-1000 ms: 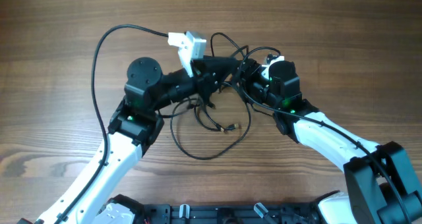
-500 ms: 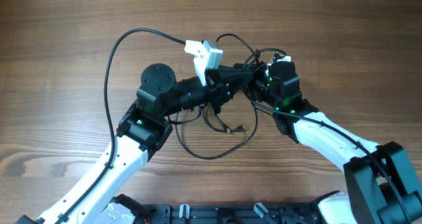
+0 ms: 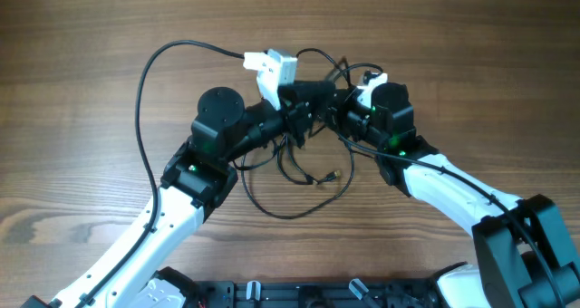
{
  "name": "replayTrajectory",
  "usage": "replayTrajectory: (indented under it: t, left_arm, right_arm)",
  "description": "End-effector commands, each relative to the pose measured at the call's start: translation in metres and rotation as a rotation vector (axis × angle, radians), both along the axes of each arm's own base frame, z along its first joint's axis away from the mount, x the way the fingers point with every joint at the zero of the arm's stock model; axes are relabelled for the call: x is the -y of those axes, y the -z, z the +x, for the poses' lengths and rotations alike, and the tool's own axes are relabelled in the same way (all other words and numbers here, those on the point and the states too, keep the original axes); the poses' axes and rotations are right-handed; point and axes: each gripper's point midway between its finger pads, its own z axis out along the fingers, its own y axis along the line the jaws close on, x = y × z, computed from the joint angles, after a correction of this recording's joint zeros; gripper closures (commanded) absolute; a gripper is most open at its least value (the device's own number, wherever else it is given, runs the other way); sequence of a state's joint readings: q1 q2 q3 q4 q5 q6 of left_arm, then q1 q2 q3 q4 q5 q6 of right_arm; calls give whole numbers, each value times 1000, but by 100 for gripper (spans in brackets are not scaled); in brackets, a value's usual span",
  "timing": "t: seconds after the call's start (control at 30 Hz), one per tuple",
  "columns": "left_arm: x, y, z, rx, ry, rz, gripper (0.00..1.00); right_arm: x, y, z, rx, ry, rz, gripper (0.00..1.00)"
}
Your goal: Untangle cables
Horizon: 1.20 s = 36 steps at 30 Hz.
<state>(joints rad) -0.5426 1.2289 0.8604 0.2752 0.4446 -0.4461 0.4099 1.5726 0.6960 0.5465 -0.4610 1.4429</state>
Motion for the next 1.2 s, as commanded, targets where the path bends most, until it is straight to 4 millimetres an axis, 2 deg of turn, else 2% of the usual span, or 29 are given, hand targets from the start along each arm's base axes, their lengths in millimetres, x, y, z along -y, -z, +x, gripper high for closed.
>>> replayTrajectory:
  t: [0.0,0.1,0.2,0.33,0.47,0.6,0.83,0.93,0.97,1.17]
  left_arm:
    - [-26,3,28,9,-207,41,96]
    - [-38,8,36,-9,-254,55,96]
    - [-51,8,45,-9,-289,54,96]
    - [-91,11,66,-60,-404,23,96]
    - [-133,30,80,-177,-514,11,96]
    - [-149,53,78,-263,-547,61,96]
    - [-168,71,79,-312,-653,121,96]
    - [-176,83,76,-351,-692,161,96]
    - [-184,93,73,-381,-734,196,96]
    - [-213,116,64,-447,-880,305,96]
  right_arm:
    - [-17,-23,-12,65,-132,67,96]
    - [-21,-33,-15,103,-162,89,96]
    - [-23,-34,-18,103,-181,94,96]
    - [-22,-36,-18,113,-191,102,96]
    - [-17,-59,-17,202,-226,149,96]
    - [-4,-82,-10,241,-206,222,96]
    - [26,-110,1,267,-161,325,96]
    - [41,-129,3,315,-150,374,96]
    - [50,-137,4,324,-142,400,96]
    - [68,-149,7,351,-110,433,96]
